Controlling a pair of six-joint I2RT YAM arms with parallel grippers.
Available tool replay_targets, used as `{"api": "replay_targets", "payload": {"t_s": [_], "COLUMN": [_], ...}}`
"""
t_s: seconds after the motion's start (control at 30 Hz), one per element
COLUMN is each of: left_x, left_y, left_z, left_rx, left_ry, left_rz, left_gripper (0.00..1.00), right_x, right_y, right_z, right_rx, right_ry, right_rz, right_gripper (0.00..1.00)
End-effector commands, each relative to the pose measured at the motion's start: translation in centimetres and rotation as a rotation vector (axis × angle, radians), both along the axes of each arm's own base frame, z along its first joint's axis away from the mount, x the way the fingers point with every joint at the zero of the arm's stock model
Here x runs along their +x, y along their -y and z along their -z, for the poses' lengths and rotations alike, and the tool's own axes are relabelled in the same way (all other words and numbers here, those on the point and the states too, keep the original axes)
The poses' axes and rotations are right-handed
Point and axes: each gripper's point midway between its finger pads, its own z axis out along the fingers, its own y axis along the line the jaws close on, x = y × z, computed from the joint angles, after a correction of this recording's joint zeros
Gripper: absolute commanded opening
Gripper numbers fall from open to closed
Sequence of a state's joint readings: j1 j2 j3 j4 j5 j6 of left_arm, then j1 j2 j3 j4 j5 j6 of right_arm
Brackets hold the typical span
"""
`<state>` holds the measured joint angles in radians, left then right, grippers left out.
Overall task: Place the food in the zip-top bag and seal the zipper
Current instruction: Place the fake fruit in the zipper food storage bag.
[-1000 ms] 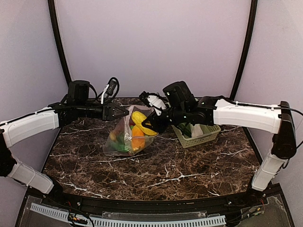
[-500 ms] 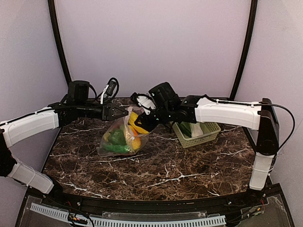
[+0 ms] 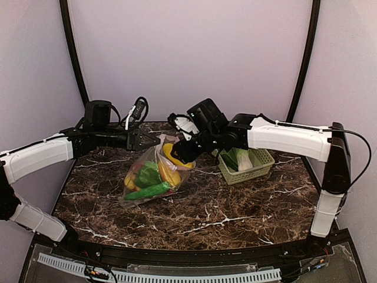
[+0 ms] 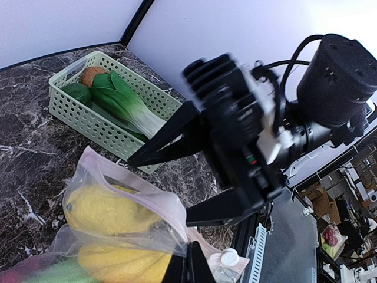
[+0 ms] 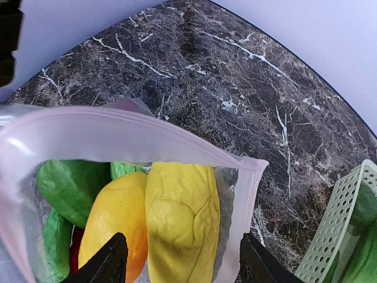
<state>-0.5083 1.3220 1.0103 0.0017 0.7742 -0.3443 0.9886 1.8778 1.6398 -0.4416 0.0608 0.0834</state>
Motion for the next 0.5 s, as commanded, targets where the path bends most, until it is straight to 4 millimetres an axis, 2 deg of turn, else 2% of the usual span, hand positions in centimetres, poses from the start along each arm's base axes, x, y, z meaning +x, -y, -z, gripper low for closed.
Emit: {"api": "replay_targets", "payload": {"t_s": [0.0,0.1,0.2,0.3,0.47], "left_x": [-0.5,-0.4,-0.4,-0.4,-0.4], "left_y": [0.1,0.1,0.2,0.2,0.2], "left_z": [-2.8,-2.7,-2.7,-2.6,-2.5], "left_rx": [-0.049,-0.048,-0.049,-0.049,-0.047], "left_ry": [0.083,0.081,0.078,0.074,0.074], "left_rz": [0.025,0.024,0.025,0.028,0.027], "left_gripper": [0.01,0.01,0.01,0.01,0.01], "right_x": [-1.7,-2.4,-2.3,-1.5,-0.6], "right_y": [1.4,2.6,3.6,4.4,3.9], "right_z": [-5.2,-5.9,-5.5,-3.9,-1.9], "right_rx": [0.102,0.127,0.146,0.15,0.17], "right_ry": [0.005,-0.015,-0.068,-0.144,-0.255], "right_rz": [0.002,0.033,0.08,0.14,0.134], "right_gripper": [0.64,0.68,0.68,0.62,0.51]}}
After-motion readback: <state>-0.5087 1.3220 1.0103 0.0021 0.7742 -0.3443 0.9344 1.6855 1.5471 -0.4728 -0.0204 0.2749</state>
